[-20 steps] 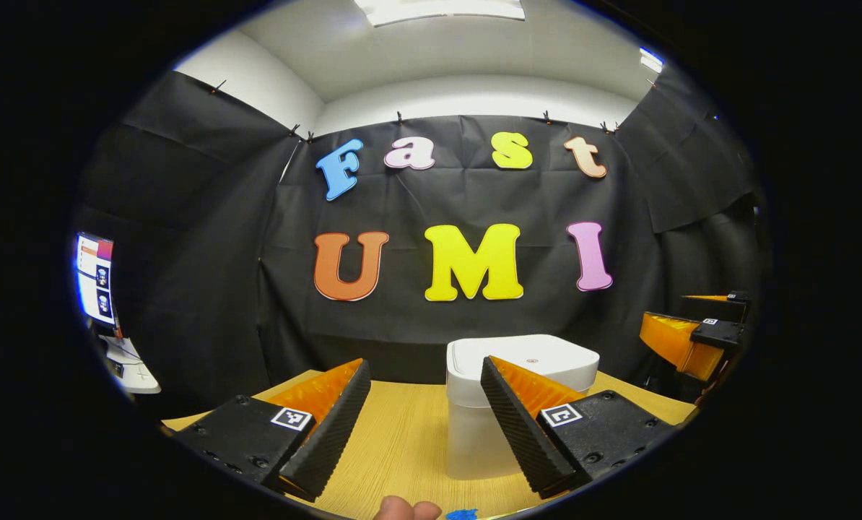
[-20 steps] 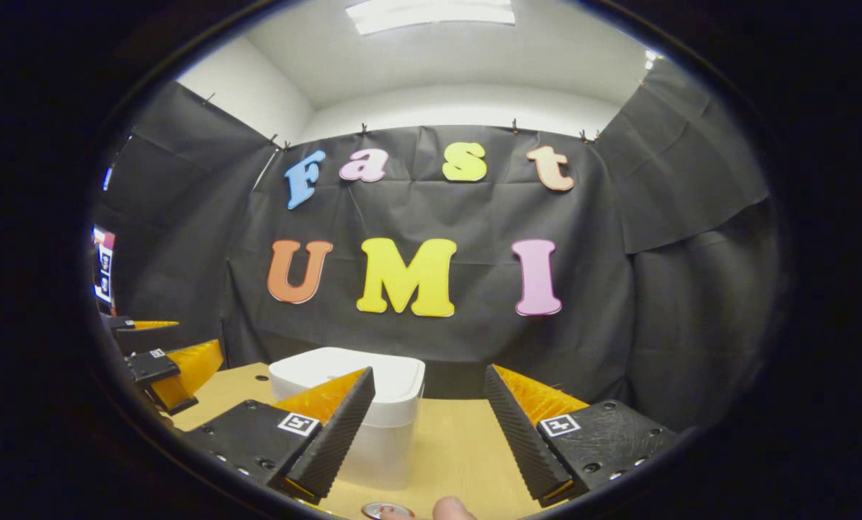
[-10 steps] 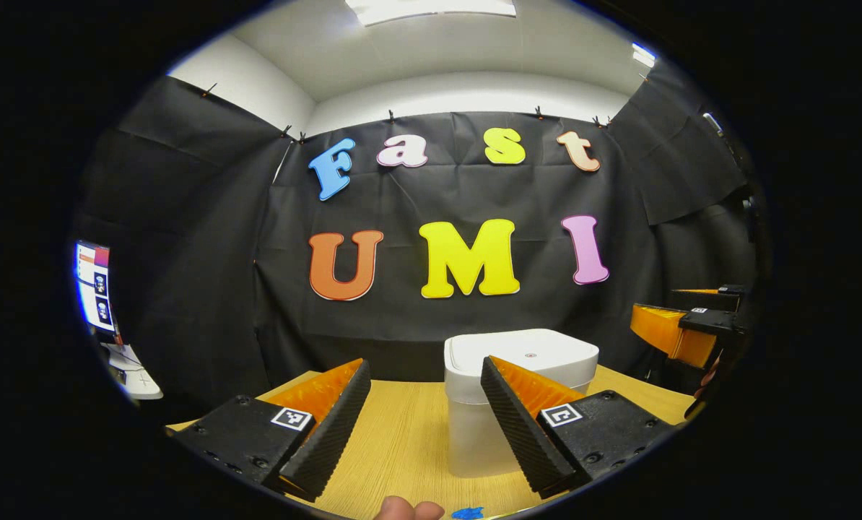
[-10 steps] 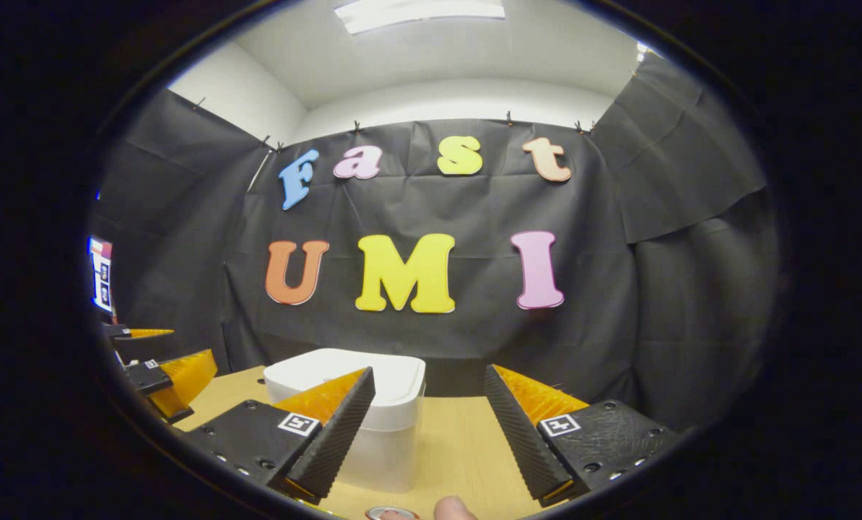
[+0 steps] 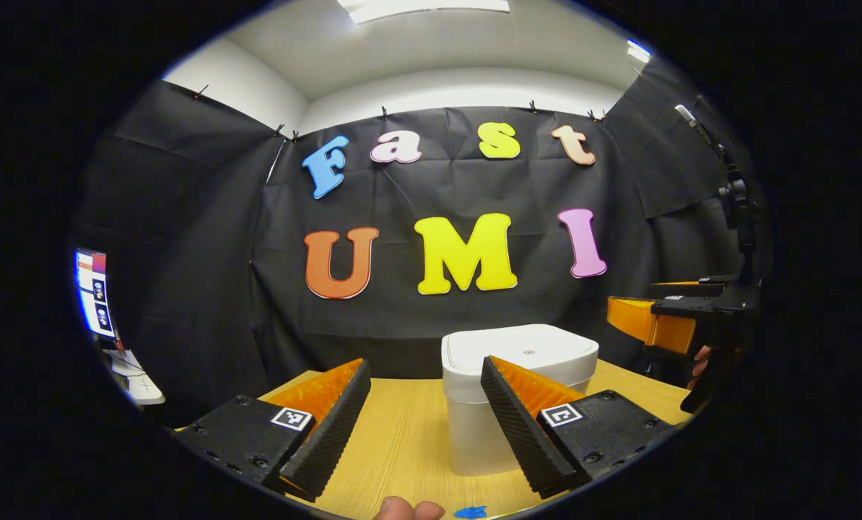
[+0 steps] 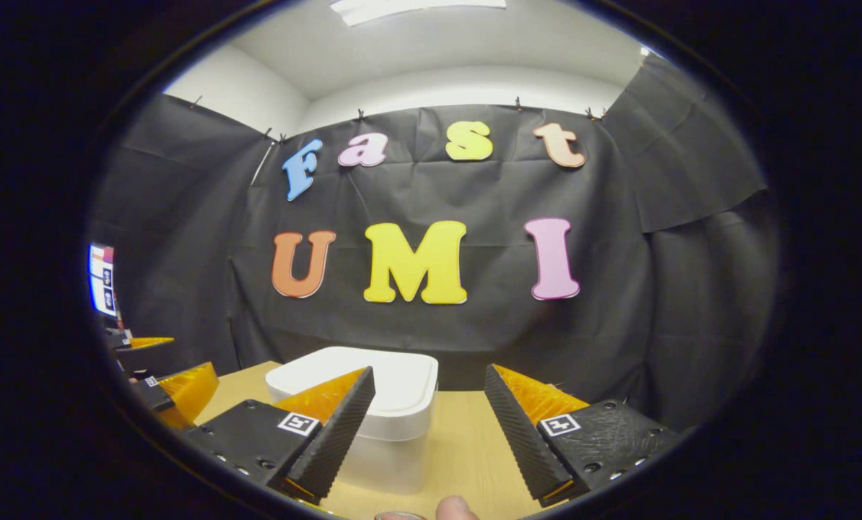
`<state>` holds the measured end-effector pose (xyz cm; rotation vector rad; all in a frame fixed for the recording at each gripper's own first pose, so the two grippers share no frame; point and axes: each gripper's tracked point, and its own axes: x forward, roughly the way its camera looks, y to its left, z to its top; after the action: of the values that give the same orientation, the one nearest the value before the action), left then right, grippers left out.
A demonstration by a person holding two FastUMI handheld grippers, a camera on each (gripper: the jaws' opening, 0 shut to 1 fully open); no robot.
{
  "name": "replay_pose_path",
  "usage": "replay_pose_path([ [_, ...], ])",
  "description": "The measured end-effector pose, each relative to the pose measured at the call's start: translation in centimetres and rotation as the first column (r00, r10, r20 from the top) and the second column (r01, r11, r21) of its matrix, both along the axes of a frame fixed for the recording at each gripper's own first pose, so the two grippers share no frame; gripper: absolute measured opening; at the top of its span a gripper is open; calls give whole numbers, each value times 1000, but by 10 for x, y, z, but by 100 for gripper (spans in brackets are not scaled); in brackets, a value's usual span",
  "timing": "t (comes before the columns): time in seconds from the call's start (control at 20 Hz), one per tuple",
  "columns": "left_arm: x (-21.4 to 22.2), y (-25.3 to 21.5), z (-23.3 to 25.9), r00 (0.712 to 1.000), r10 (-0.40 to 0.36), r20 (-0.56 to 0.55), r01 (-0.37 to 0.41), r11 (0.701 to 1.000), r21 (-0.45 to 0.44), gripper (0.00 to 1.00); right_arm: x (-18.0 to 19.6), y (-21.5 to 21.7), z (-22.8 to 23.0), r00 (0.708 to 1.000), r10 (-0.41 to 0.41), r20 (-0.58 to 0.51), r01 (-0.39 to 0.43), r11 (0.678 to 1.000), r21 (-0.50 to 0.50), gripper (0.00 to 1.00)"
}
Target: Press the lid of the desktop garbage bin to open it, pick up the crumpled paper on the desktop and throw it into the bin, then pick up the pop can on the desktop and drop it into the bin, and finally close the garbage bin lid.
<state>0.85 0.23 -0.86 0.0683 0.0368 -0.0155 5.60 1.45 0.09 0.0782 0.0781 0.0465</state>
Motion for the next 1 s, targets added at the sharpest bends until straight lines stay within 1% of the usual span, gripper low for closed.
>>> replay_pose_path([
  [0.2, 2, -3, 0, 1000, -8, 0, 8, 1000, 6, 99, 18, 7, -6, 999, 14, -30, -14, 1000, 4, 95],
  [0.3, 1, -3, -2, 1000, -12, -4, 12, 1000, 0, 99, 23, 16, -8, 998, 39, -47, -39, 999, 17, 95],
  [0.35, 2, -4, -3, 1000, -15, -7, 15, 1000, -4, 99, 25, 18, -8, 998, 45, -50, -44, 999, 20, 95],
  [0.4, 1, -5, -3, 1000, -16, -9, 16, 1000, -7, 99, 29, 20, -6, 998, 47, -48, -46, 999, 16, 97],
  [0.45, 0, -3, -3, 1000, -15, -11, 15, 1000, -8, 99, 30, 24, -5, 998, 49, -46, -48, 999, 9, 95],
  [0.5, 1, -1, -4, 1000, -12, -12, 12, 1000, -10, 99, 32, 27, -4, 998, 53, -45, -52, 999, 5, 97],
  [0.55, 1, 0, -5, 1000, -9, -13, 9, 1000, -11, 99, 34, 34, -4, 997, 63, -48, -63, 998, 5, 97],
  [0.6, 0, 3, -6, 1000, -6, -15, 6, 1000, -12, 99, 36, 39, -4, 996, 72, -49, -71, 997, 5, 95],
  [0.7, -1, 8, -7, 1000, 3, -18, -3, 1000, -15, 99, 39, 45, -4, 996, 79, -44, -79, 997, -2, 95],
  [0.75, -1, 11, -9, 1000, 5, -20, -6, 1000, -17, 99, 42, 49, -6, 996, 81, -46, -81, 997, -5, 84],
  [0.8, 0, 12, -9, 1000, 9, -21, -9, 1000, -19, 99, 44, 52, -9, 995, 85, -55, -85, 996, -3, 82],
  [0.85, -1, 14, -11, 1000, 12, -25, -12, 1000, -21, 99, 47, 57, -14, 993, 96, -65, -96, 995, 4, 84],
  [0.9, 0, 16, -13, 1000, 13, -27, -13, 1000, -23, 99, 50, 58, -16, 994, 86, -74, -86, 996, 8, 84],
  [0.95, -1, 17, -13, 999, 13, -30, -13, 1000, -22, 99, 52, 59, -17, 993, 88, -81, -88, 996, 9, 70],
  [1.0, -1, 17, -13, 999, 13, -29, -14, 1000, -19, 99, 53, 61, -19, 992, 88, -89, -88, 996, 10, 68],
])
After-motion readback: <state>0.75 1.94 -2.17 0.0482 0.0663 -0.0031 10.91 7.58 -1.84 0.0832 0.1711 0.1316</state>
